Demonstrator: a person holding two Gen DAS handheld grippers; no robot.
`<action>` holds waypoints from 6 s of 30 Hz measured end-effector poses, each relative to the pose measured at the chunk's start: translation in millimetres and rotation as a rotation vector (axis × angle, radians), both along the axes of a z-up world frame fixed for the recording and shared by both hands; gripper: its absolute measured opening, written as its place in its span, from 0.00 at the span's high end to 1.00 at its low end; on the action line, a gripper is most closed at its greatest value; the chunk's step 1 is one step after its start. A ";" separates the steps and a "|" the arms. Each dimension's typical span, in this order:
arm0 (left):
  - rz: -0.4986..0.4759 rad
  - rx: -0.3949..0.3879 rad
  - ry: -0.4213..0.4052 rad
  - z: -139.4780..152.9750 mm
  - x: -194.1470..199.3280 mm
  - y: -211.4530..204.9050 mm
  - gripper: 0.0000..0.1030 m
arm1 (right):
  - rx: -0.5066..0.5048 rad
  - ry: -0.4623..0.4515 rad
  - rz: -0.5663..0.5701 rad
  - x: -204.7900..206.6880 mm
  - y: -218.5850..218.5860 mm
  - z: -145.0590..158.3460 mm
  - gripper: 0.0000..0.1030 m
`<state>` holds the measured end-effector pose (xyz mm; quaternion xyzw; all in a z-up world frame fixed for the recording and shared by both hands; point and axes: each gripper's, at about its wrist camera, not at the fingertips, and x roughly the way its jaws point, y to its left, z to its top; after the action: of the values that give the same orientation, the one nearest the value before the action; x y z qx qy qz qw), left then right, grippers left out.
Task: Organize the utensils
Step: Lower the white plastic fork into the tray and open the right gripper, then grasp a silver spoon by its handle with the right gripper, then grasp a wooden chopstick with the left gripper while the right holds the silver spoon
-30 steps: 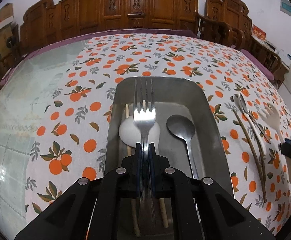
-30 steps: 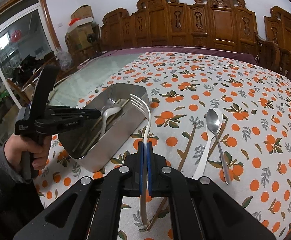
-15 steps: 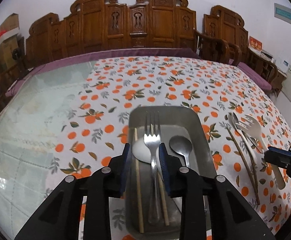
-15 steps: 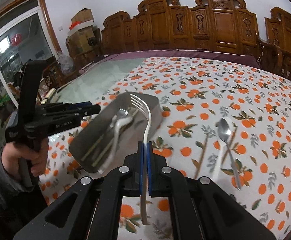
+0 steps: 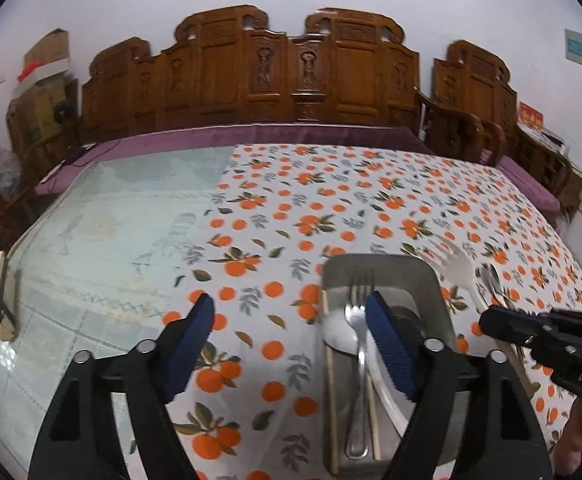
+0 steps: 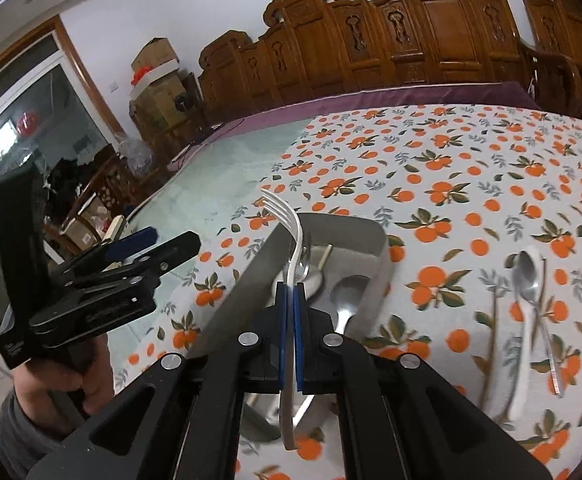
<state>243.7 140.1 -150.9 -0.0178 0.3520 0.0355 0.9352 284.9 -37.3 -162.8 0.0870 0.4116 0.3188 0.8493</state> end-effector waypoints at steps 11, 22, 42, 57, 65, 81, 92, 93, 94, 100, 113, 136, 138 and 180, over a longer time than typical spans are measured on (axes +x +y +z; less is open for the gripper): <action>0.066 -0.046 -0.006 4.7 1.7 29.3 0.16 | -0.031 0.063 -0.030 10.1 33.5 -26.5 0.96; 0.065 -0.040 0.004 2.2 2.2 25.5 0.16 | -0.070 0.068 0.009 12.5 45.9 -40.1 0.93; -0.049 -0.074 -0.042 11.1 -7.7 -41.7 0.16 | -0.282 -0.196 -0.068 2.9 -100.0 3.7 0.78; -0.193 -0.042 -0.010 -3.0 -16.7 -117.8 0.16 | -0.397 -0.042 -0.083 32.4 -148.9 -68.3 0.78; -0.226 -0.017 0.020 -15.2 -16.9 -135.8 0.16 | -0.411 -0.025 -0.045 55.2 -143.4 -83.6 0.78; -0.276 0.011 0.039 -25.8 -19.0 -156.4 0.16 | -0.450 0.004 0.002 58.6 -143.1 -86.5 0.82; -0.300 0.019 0.036 -28.0 -24.3 -169.9 0.16 | -0.455 -0.003 0.036 57.7 -136.0 -85.6 0.95; -0.303 0.022 0.036 -28.5 -24.9 -172.2 0.16 | -0.458 -0.005 0.048 56.2 -134.6 -85.4 0.95; -0.303 0.024 0.037 -29.1 -25.0 -174.0 0.16 | -0.458 -0.005 0.057 54.6 -133.3 -85.4 0.95; -0.317 0.047 0.059 -38.6 -24.9 -189.9 0.16 | -0.434 -0.023 0.046 49.2 -137.5 -78.6 0.96; -0.384 0.073 0.113 -64.7 -20.0 -227.9 0.17 | -0.389 -0.034 -0.035 46.0 -181.1 -64.4 0.96; -0.376 0.009 0.220 -99.1 -0.3 -224.3 0.78 | -0.423 -0.019 -0.017 44.9 -170.7 -78.2 0.95; -0.382 0.003 0.221 -98.5 -0.5 -223.7 0.89 | -0.429 -0.017 -0.011 44.2 -169.2 -80.2 0.95; -0.359 -0.008 0.206 -85.5 12.7 -215.0 0.96 | -0.450 -0.022 -0.009 43.3 -163.8 -83.2 0.95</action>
<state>256.4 -75.0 -236.4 0.0455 0.4436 -0.1315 0.8854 328.2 -201.2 -246.0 -0.1063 0.4629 0.2160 0.8531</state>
